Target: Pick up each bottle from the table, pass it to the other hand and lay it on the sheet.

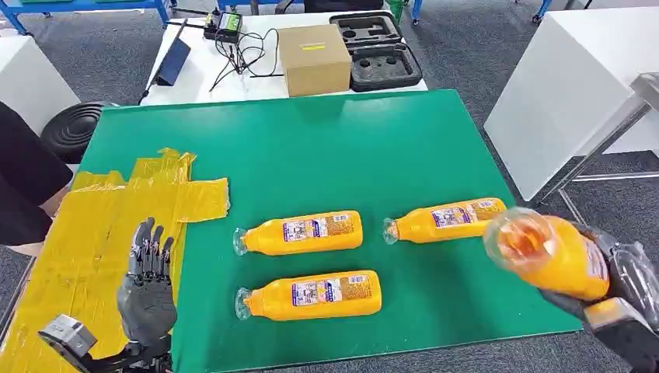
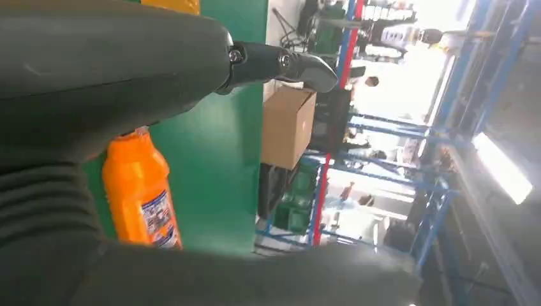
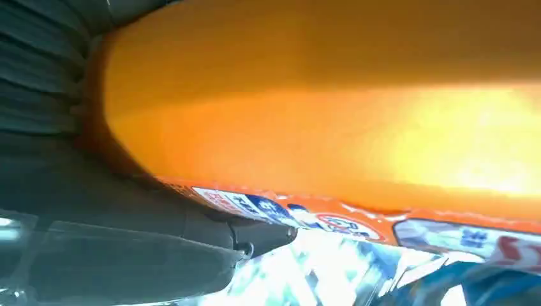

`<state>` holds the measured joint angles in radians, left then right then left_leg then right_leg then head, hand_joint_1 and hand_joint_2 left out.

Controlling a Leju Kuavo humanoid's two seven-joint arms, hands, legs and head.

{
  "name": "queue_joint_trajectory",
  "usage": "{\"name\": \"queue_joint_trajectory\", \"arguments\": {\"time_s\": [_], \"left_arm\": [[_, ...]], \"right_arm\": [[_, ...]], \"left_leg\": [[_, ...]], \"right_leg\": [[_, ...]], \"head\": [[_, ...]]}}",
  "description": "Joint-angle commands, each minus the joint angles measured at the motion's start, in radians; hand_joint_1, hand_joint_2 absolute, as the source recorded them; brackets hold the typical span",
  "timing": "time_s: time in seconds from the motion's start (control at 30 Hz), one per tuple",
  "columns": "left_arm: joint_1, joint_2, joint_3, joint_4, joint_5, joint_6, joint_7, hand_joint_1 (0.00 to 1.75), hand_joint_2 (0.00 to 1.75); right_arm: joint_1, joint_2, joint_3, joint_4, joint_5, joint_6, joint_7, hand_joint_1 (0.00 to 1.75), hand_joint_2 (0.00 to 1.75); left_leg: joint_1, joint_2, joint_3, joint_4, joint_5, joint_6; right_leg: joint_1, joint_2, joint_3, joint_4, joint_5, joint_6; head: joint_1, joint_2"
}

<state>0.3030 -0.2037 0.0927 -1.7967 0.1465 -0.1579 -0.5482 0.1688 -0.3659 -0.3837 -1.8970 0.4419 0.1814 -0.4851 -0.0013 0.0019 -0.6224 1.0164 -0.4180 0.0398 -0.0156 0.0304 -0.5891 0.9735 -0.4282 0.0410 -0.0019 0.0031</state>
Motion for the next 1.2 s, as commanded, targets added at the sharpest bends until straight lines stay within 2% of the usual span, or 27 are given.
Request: {"name": "queue_joint_trajectory", "arguments": {"time_s": [0.03,0.1,0.27,0.4,0.5,0.57,0.67,0.77,0.87,1.03,1.2], "left_arm": [[-0.117,0.076,-0.081,0.115,-0.011,0.028,0.023,0.0,1.75],[-0.11,0.077,-0.081,0.11,-0.01,0.027,0.023,0.0,1.75],[-0.104,0.077,-0.081,0.107,-0.008,0.026,0.023,0.0,1.75],[-0.104,0.077,-0.081,0.107,-0.008,0.026,0.023,0.0,1.75],[-0.136,0.097,-0.104,0.12,-0.007,0.024,0.033,0.0,1.75],[-0.17,0.114,-0.129,0.138,-0.013,0.03,0.048,0.0,1.75],[-0.221,0.127,-0.143,0.151,-0.001,0.062,0.059,0.0,1.75],[-0.218,0.138,-0.141,0.129,0.01,0.085,0.069,0.0,1.75],[-0.229,0.146,-0.148,0.131,0.029,0.084,0.076,0.0,1.75],[-0.254,0.132,-0.162,0.123,0.043,0.088,0.088,0.0,1.75],[-0.263,0.148,-0.192,0.142,0.084,0.068,0.097,0.0,1.75]], "right_arm": [[-0.409,0.043,0.508,0.454,0.009,-0.214,0.094,1.75,1.75],[-0.391,0.022,0.51,0.428,-0.006,-0.223,0.1,1.75,1.75],[-0.37,0.004,0.503,0.403,-0.021,-0.225,0.104,1.75,1.75],[-0.37,0.004,0.503,0.403,-0.021,-0.225,0.104,1.75,1.75],[-0.491,0.157,0.571,0.497,0.036,-0.241,0.126,1.75,1.75],[-0.578,0.247,0.637,0.572,0.102,-0.308,0.179,1.75,1.75],[-0.66,0.322,0.688,0.657,0.084,-0.352,0.189,1.75,1.75],[-0.708,0.4,0.714,0.689,0.072,-0.36,0.186,1.75,1.75],[-0.7,0.442,0.736,0.66,0.063,-0.36,0.192,1.75,1.75],[-0.675,0.467,0.779,0.576,0.075,-0.362,0.206,1.75,1.75],[-0.675,0.479,0.783,0.561,0.086,-0.357,0.239,1.75,1.75]], "left_leg": [[0.002,0.011,0.005,-0.003,0.0,-0.002],[0.001,0.012,0.004,-0.003,0.002,-0.003],[0.001,-0.001,0.002,-0.002,0.007,-0.003],[0.002,-0.003,-0.001,-0.001,0.008,-0.002],[0.002,0.0,-0.002,-0.001,0.007,-0.003],[0.003,0.002,-0.005,-0.001,0.008,-0.003],[0.003,0.006,-0.003,-0.003,0.009,-0.005],[0.003,0.005,-0.004,-0.001,0.011,-0.007],[0.004,0.005,-0.005,-0.001,0.012,-0.008],[0.004,-0.004,-0.008,-0.001,0.014,-0.008],[0.004,-0.004,-0.009,0.0,0.013,-0.008]], "right_leg": [[0.002,0.01,0.004,-0.004,0.005,-0.002],[0.002,0.008,0.002,-0.003,0.007,-0.003],[0.002,-0.006,0.001,-0.001,0.004,-0.003],[0.002,-0.007,0.0,-0.001,0.004,-0.002],[0.002,-0.005,-0.002,-0.001,0.005,-0.003],[0.002,-0.002,-0.004,-0.001,0.007,-0.002],[0.002,0.002,-0.006,0.0,0.008,-0.004],[0.003,-0.001,-0.008,0.001,0.009,-0.007],[0.004,0.0,-0.009,0.004,0.008,-0.006],[0.004,-0.008,-0.01,0.005,0.007,-0.006],[0.003,-0.008,-0.011,0.006,0.007,-0.006]], "head": [[0.0,0.0],[0.0,0.0],[0.0,0.0],[0.0,0.0],[0.0,0.0],[0.0,0.0],[0.0,0.0],[0.0,0.0],[0.0,0.0],[0.0,0.0],[0.0,0.0]]}}
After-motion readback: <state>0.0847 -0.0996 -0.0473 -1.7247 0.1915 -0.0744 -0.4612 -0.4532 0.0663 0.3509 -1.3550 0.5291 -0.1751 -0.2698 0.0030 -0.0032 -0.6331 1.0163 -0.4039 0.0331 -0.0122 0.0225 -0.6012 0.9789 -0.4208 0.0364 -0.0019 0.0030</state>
